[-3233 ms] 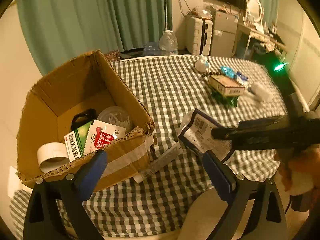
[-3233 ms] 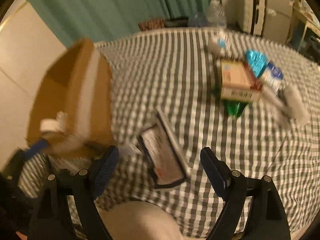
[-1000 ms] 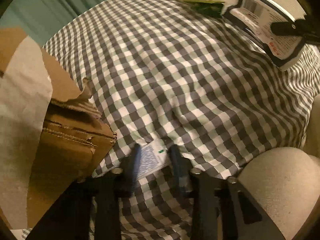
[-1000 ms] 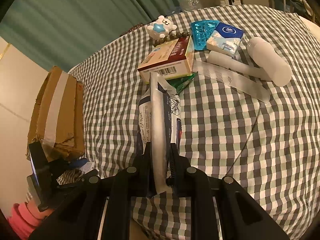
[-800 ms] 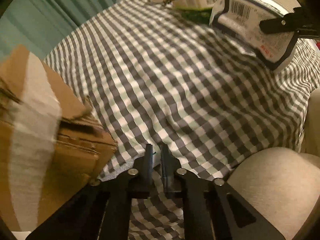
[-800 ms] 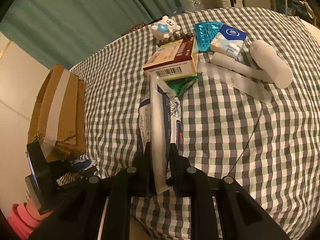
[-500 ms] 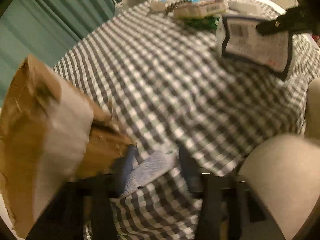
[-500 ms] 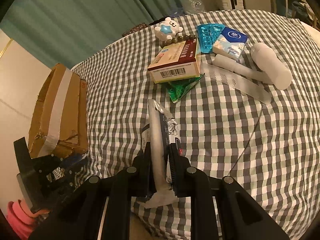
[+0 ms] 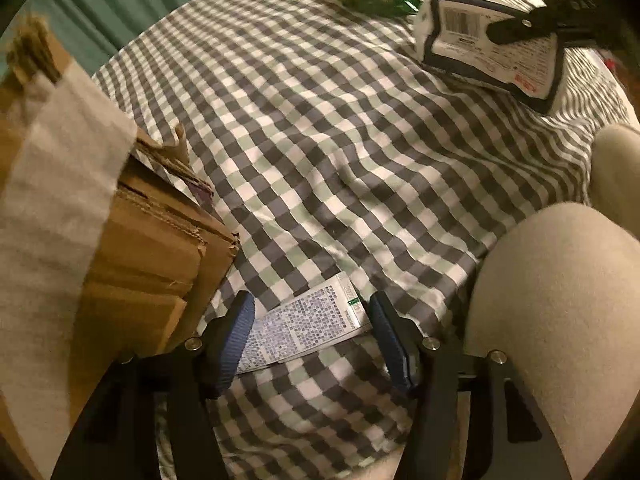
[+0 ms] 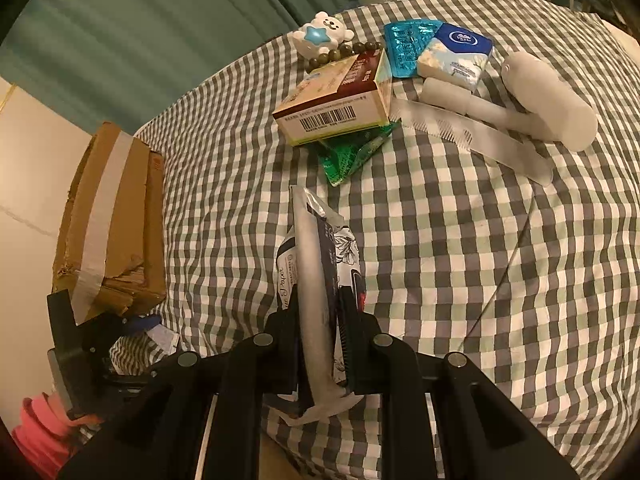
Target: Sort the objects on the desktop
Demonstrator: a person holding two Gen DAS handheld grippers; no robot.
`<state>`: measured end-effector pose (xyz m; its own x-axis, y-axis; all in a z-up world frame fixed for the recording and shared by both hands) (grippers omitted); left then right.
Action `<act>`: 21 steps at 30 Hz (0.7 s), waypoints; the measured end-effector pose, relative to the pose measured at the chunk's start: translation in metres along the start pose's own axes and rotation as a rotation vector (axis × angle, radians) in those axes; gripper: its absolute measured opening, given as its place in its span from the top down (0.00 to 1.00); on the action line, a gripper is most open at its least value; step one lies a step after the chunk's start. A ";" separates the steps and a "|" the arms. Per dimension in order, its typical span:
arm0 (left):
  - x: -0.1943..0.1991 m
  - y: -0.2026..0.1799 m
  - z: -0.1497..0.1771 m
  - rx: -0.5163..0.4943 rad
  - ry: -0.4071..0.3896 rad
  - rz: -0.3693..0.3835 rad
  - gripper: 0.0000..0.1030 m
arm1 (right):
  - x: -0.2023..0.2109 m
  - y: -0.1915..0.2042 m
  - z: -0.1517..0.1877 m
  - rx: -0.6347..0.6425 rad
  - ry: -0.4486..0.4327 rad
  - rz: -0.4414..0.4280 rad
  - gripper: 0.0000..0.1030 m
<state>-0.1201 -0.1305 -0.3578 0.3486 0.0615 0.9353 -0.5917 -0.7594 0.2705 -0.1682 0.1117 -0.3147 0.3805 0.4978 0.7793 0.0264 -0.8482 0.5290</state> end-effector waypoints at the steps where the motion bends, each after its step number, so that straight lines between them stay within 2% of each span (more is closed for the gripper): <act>1: 0.002 -0.001 -0.001 -0.022 -0.005 -0.006 0.36 | 0.000 0.000 0.000 0.002 -0.001 0.002 0.83; 4: 0.024 -0.009 0.006 -0.070 -0.042 -0.014 0.31 | -0.001 -0.001 0.001 0.004 0.002 0.008 0.83; 8: 0.036 -0.013 0.009 -0.087 -0.069 0.032 0.30 | -0.003 0.000 0.002 0.007 0.007 0.016 0.83; 10: 0.029 -0.012 0.013 -0.175 -0.064 -0.007 0.30 | -0.003 0.000 0.002 0.008 0.009 0.021 0.83; 13: 0.007 -0.009 0.026 -0.404 -0.044 -0.149 0.30 | -0.002 0.000 0.003 0.007 0.011 0.026 0.83; 14: 0.003 -0.009 0.027 -0.426 -0.044 -0.148 0.30 | -0.003 0.000 0.003 0.005 0.012 0.025 0.83; 17: -0.003 -0.007 0.025 -0.406 -0.019 -0.077 0.32 | -0.003 -0.001 0.004 0.005 0.014 0.027 0.83; 19: -0.009 -0.003 0.025 -0.353 0.049 0.024 0.45 | -0.005 -0.002 0.003 0.000 0.019 0.029 0.83; 21: -0.011 0.003 0.022 -0.276 0.107 0.097 0.51 | -0.006 -0.002 0.002 -0.004 0.019 0.028 0.83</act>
<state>-0.1101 -0.1476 -0.3716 0.2112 0.0765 0.9744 -0.7985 -0.5615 0.2171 -0.1684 0.1103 -0.3208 0.3637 0.4771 0.8000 0.0125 -0.8613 0.5080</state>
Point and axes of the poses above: each gripper's, at about its wrist camera, not at the fingertips, and x roughly against the way its jaws point, y to its left, z to its underside, the point moved 7 cm from there along -x, roughly the way its jaws point, and after that the axes turned 6 degrees about -z, right-handed, at the moved point
